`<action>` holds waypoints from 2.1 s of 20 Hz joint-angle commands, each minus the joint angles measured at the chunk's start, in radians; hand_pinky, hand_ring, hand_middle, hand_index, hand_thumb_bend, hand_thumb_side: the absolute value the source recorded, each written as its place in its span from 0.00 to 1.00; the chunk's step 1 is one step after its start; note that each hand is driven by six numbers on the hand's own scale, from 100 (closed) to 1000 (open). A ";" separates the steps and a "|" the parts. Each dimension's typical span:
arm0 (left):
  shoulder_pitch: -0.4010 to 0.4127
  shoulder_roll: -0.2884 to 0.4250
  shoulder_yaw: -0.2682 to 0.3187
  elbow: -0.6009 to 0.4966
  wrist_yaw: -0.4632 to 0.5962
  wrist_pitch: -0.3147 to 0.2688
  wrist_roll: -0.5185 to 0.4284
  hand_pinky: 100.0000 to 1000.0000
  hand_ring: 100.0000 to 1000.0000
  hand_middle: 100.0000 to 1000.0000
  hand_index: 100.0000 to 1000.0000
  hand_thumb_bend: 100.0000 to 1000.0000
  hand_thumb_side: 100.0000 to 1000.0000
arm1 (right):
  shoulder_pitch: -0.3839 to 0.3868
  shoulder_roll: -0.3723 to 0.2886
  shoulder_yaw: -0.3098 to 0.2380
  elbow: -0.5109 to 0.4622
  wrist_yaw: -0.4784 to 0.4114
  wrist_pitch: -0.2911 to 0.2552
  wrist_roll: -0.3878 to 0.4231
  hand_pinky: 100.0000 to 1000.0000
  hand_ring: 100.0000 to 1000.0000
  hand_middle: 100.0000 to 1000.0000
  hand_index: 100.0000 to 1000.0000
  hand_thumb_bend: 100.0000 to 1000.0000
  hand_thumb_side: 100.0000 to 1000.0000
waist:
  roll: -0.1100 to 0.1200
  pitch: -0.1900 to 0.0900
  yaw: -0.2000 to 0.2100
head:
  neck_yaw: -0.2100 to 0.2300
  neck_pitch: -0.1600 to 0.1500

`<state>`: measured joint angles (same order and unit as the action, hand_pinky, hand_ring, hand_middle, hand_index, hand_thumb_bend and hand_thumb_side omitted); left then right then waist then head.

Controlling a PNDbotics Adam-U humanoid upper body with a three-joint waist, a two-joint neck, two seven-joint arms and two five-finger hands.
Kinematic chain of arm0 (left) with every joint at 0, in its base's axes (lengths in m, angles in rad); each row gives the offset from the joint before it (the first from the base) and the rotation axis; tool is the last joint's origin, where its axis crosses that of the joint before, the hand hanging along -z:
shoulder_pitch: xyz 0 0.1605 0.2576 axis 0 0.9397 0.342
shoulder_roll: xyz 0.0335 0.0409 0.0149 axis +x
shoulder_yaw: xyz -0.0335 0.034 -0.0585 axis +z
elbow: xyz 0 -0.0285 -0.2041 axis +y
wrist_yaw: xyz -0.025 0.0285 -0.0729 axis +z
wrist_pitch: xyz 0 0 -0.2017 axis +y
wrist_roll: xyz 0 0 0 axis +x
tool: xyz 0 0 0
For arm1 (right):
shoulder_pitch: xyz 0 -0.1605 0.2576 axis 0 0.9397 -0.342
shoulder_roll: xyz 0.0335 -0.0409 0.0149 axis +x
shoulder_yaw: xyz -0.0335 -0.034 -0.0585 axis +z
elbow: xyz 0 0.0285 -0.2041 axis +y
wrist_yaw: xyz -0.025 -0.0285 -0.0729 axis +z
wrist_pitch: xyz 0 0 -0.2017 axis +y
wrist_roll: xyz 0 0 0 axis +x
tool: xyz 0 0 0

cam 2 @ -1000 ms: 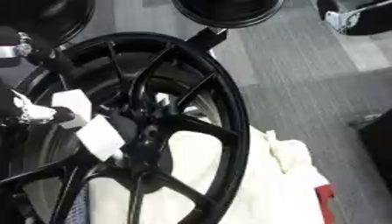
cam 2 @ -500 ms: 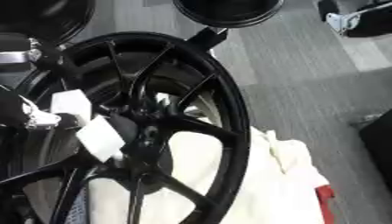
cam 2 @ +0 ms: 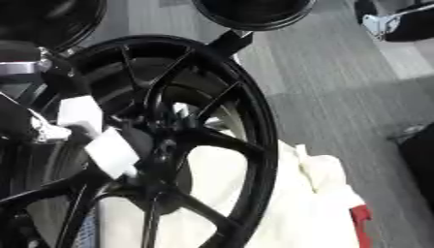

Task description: Pull the pin out of the wheel hub.

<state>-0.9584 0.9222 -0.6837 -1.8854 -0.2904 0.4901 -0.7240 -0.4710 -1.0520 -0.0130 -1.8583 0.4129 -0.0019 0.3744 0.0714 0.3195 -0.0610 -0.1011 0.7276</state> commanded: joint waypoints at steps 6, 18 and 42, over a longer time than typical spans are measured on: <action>-0.009 0.018 0.018 -0.016 0.027 0.042 0.009 0.73 0.62 0.52 0.69 0.26 0.36 | -0.004 -0.021 -0.022 0.006 0.006 0.002 -0.010 0.88 0.76 0.68 0.76 0.00 0.16 | -0.010 -0.019 0.000 | 0.000 -0.013; 0.001 0.030 0.034 -0.058 0.115 0.036 0.103 0.61 0.43 0.34 0.57 0.08 0.11 | -0.001 -0.015 -0.026 0.018 0.009 0.004 -0.019 0.88 0.76 0.68 0.76 0.00 0.19 | -0.011 -0.018 0.000 | 0.000 -0.017; 0.150 0.175 0.429 -0.047 0.267 -0.004 0.407 0.53 0.31 0.12 0.34 0.00 0.00 | 0.009 -0.017 -0.044 0.026 0.007 0.001 -0.034 0.88 0.76 0.68 0.76 0.00 0.21 | -0.018 -0.019 0.013 | -0.015 -0.011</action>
<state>-0.7996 1.0498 -0.3083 -1.9441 -0.0344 0.4910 -0.3387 -0.4558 -1.0421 -0.0363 -1.8276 0.4159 -0.0030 0.3465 0.0587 0.3200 -0.0476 -0.1125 0.7202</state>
